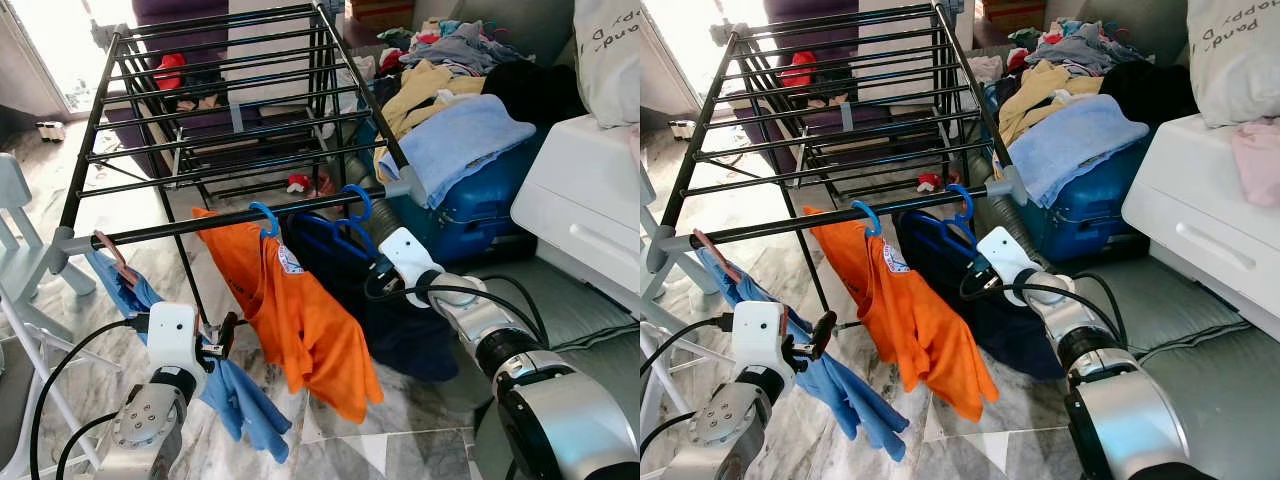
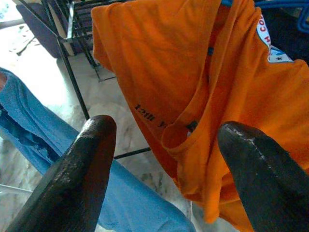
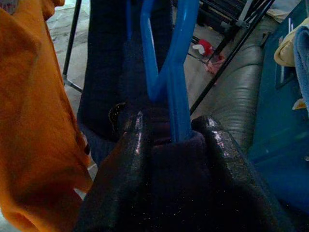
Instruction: Hang hanger
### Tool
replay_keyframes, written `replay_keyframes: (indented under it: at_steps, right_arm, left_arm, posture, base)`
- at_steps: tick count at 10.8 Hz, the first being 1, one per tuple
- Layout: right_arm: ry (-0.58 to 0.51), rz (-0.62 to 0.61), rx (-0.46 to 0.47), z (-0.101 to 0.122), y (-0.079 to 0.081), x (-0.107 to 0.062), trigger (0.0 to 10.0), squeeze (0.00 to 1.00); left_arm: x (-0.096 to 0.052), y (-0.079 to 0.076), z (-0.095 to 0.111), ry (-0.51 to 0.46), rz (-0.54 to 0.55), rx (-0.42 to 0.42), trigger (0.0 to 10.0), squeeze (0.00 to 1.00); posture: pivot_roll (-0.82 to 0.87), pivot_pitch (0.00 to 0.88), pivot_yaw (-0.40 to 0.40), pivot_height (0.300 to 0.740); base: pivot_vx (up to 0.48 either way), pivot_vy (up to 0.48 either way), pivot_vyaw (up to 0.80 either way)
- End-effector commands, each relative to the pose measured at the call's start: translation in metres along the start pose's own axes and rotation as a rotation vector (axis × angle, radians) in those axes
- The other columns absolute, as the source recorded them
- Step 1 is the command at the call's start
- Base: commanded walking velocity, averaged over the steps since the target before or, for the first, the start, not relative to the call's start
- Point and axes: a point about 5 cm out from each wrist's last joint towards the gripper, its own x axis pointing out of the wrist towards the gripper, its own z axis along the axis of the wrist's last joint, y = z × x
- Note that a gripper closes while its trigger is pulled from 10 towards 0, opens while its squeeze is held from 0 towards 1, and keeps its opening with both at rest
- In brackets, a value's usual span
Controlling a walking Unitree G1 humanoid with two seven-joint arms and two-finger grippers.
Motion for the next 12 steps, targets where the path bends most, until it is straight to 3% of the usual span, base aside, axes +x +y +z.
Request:
replay_keyframes:
  at_steps: [1,8,9,11,12]
  right_arm:
    - [-0.007,0.012,0.012,0.003,0.001,0.001,0.0,0.00]
    - [-0.022,0.054,0.047,0.007,0.004,0.003,0.0,0.00]
    - [-0.033,0.051,0.098,0.009,0.004,0.004,0.0,0.00]
    - [-0.110,-0.063,0.153,0.027,-0.010,0.004,0.0,0.00]
    - [-0.155,-0.130,0.212,0.034,-0.021,0.002,2.8,0.00]
  left_arm:
    - [0.001,0.000,0.001,0.004,-0.001,-0.004,10.0,0.00]
    - [0.004,-0.001,0.000,0.010,-0.004,-0.006,10.0,0.00]
    - [0.004,-0.001,0.000,0.009,-0.003,-0.006,10.0,0.00]
    - [0.005,-0.002,0.001,0.002,0.003,-0.006,10.0,0.00]
    - [0.006,-0.003,0.001,-0.003,0.008,-0.011,10.0,0.00]
  posture:
    - [0.08,0.026,0.057,0.740]
    - [0.08,0.017,0.051,0.740]
    - [0.08,0.017,0.052,0.740]
    - [0.07,0.012,0.047,0.740]
    - [0.06,0.010,0.042,0.740]
  base:
    - [0.000,0.000,0.00]
    - [0.000,0.000,0.00]
    - [0.000,0.000,0.00]
    - [0.000,0.000,0.00]
    - [0.000,0.000,0.00]
